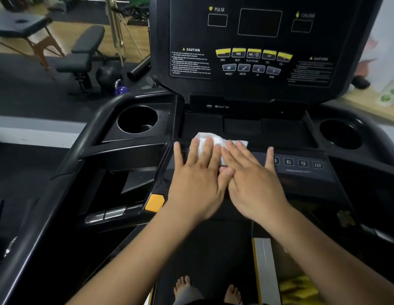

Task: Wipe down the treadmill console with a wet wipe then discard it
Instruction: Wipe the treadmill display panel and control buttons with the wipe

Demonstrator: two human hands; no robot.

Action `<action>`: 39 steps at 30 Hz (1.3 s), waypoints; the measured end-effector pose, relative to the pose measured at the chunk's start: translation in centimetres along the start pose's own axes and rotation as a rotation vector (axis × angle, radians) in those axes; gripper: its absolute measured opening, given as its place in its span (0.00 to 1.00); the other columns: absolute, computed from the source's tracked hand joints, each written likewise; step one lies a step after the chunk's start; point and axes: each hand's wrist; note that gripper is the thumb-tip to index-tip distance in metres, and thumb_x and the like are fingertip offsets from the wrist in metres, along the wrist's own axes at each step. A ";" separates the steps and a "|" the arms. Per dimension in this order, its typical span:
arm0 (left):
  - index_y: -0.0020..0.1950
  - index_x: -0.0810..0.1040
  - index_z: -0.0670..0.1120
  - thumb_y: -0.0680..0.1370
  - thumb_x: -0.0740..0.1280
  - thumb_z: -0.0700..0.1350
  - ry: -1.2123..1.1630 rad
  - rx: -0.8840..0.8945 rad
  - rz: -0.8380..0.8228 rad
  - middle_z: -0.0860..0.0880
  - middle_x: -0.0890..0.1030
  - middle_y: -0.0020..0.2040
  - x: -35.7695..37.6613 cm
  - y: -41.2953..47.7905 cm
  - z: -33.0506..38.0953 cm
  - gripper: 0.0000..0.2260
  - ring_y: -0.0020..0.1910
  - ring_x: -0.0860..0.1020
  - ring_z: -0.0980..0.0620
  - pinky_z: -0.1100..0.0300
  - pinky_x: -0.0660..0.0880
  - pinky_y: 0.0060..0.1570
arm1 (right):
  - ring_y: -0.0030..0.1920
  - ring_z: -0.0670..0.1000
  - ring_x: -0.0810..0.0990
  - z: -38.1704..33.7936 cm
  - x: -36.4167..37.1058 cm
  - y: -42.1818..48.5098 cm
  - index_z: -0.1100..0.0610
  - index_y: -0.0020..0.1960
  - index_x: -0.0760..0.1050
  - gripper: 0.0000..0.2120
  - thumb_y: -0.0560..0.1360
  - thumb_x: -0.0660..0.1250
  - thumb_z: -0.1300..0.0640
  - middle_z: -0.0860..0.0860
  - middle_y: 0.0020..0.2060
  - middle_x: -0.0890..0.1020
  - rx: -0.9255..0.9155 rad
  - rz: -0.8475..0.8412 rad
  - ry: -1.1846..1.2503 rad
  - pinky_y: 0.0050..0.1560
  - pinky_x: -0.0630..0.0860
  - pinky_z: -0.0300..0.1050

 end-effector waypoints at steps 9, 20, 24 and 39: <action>0.79 0.59 0.43 0.82 0.33 0.60 -0.002 0.116 -0.061 0.41 0.61 0.78 0.0 -1.7 2.7 0.34 0.78 0.55 0.39 0.36 0.46 0.75 | 0.77 0.43 0.53 2.8 0.8 -3.5 0.49 0.77 0.59 0.29 0.80 0.40 0.40 0.44 0.77 0.60 -0.015 0.055 0.027 0.74 0.47 0.71; 0.75 0.66 0.40 0.84 0.42 0.60 -0.047 0.212 0.035 0.40 0.68 0.74 0.9 -2.3 5.2 0.31 0.75 0.63 0.40 0.39 0.52 0.73 | 0.77 0.44 0.56 4.4 2.3 -6.9 0.50 0.76 0.61 0.27 0.82 0.42 0.42 0.45 0.76 0.62 0.041 0.139 0.044 0.73 0.48 0.65; 0.76 0.59 0.41 0.84 0.40 0.58 -0.014 0.195 0.017 0.40 0.65 0.76 0.9 -0.2 6.2 0.29 0.77 0.60 0.41 0.39 0.52 0.76 | 0.77 0.42 0.51 6.0 2.3 -5.4 0.50 0.77 0.56 0.26 0.83 0.39 0.43 0.44 0.76 0.59 0.059 0.146 0.062 0.75 0.46 0.66; 0.75 0.63 0.37 0.84 0.41 0.58 -0.024 0.314 -0.018 0.36 0.65 0.75 1.7 0.6 9.1 0.31 0.76 0.60 0.39 0.45 0.60 0.74 | 0.78 0.43 0.51 8.5 2.2 -8.0 0.49 0.77 0.57 0.29 0.81 0.36 0.41 0.44 0.77 0.59 0.152 0.114 0.059 0.74 0.46 0.68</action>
Point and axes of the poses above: each hand's wrist, its own y-axis towards the middle knuckle, its own x-axis out of the palm, z = x × y
